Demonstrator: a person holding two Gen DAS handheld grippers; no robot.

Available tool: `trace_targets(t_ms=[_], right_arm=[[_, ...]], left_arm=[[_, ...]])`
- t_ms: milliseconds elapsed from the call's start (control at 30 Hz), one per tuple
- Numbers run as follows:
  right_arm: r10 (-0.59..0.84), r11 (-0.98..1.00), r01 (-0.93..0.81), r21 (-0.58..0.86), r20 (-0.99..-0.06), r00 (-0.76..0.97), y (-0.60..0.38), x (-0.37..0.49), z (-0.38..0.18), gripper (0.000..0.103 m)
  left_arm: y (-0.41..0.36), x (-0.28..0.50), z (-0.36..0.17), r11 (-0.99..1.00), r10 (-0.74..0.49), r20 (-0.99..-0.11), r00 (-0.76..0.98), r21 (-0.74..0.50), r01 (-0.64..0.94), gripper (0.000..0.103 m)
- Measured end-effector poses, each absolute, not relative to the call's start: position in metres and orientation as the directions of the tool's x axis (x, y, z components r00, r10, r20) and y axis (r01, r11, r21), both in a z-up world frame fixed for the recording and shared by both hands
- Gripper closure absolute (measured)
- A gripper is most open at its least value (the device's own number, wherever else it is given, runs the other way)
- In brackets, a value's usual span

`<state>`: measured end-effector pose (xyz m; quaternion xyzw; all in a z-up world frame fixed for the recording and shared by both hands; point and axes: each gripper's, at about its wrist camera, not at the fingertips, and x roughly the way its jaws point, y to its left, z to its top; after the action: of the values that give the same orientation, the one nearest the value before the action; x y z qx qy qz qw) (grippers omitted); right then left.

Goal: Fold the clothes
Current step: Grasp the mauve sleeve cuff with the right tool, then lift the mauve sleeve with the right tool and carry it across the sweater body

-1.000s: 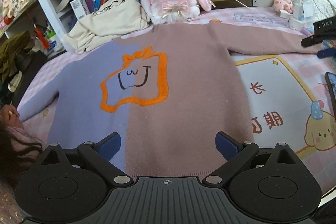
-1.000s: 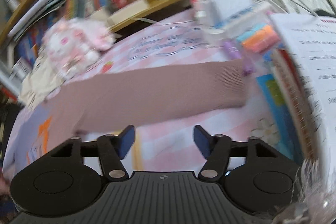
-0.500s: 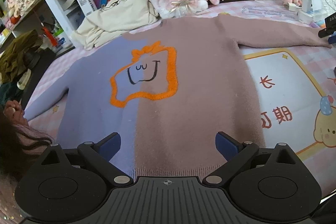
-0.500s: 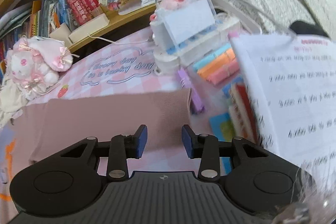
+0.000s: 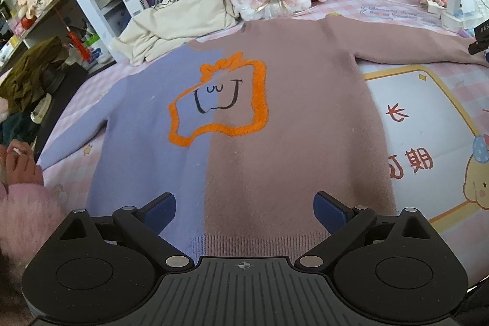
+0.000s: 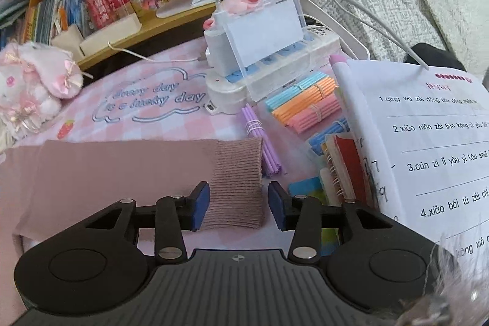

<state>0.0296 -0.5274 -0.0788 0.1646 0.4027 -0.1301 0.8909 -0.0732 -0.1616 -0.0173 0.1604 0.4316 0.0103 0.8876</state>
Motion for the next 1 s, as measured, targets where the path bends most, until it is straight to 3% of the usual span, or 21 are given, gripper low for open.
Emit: trace_targets(t_ms=[133,200,333,600,1000], right_arm=[[-0.104,0.925,0.342,0.166,-0.755,0.648,-0.523,0.031,-0.08,0.062],[-0.108,0.937,0.321,0.14,-0.755,0.647,-0.52,0.032,-0.08,0.078],[-0.072,0.941,0.294,0.166,-0.753,0.654,-0.522,0.034,-0.079,0.092],[0.021,0.913,0.269,0.305,-0.695,0.718,-0.512,0.03,-0.054,0.094],[0.223,0.929,-0.009,0.369,-0.54,0.812,-0.385,0.042,0.016,0.094]], left_arm=[[-0.158,-0.074,-0.018,0.95,0.162,-0.765,0.624,0.292,0.11,0.004],[-0.156,-0.074,-0.018,0.952,0.163,-0.765,0.623,0.288,0.105,0.004],[-0.153,-0.074,-0.018,0.955,0.161,-0.764,0.625,0.281,0.098,0.004],[-0.146,-0.074,-0.017,0.958,0.148,-0.758,0.635,0.27,0.099,0.004],[-0.093,-0.072,-0.013,0.969,0.105,-0.711,0.695,0.23,0.088,0.004]])
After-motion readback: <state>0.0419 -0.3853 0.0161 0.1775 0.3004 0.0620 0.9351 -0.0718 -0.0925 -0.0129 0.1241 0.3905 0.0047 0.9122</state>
